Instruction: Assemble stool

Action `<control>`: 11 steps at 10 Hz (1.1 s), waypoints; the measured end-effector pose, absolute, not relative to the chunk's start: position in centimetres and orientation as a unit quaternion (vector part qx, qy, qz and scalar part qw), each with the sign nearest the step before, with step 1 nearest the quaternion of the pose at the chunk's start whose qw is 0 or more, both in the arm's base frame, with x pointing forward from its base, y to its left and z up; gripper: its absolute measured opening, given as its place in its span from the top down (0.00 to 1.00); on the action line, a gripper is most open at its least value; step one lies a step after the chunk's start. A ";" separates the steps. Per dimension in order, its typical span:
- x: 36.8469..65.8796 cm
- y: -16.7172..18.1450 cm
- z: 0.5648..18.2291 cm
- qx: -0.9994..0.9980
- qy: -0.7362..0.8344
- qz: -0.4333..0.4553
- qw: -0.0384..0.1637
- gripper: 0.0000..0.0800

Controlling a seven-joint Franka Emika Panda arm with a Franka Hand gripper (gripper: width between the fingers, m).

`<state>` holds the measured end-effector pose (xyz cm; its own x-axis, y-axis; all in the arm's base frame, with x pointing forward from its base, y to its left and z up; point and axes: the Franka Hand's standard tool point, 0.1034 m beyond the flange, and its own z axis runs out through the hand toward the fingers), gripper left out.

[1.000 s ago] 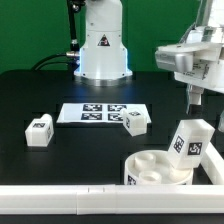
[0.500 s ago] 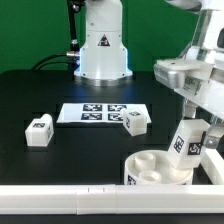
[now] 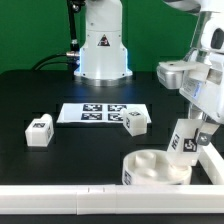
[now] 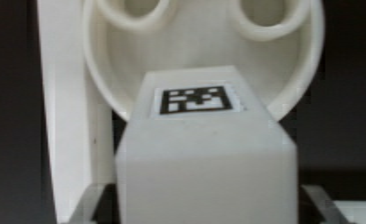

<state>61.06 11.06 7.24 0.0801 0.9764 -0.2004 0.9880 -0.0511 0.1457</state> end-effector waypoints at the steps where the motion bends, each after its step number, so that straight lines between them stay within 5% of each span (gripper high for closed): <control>1: 61.1 11.1 7.2 0.756 0.643 -0.018 0.123 0.58; 4: 62.5 11.1 7.7 0.862 0.490 -0.043 0.124 0.58; 6: 62.8 10.8 7.3 0.934 0.332 -0.086 0.101 0.58; 11: 63.2 10.9 7.3 0.973 0.195 -0.061 0.110 0.58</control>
Offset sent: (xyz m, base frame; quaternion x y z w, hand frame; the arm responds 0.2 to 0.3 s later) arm 0.0336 0.0082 0.0082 0.0645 -0.0558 0.3435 0.9353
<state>63.18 10.90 7.27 0.9167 0.3653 -0.1620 0.3923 -0.8998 0.1909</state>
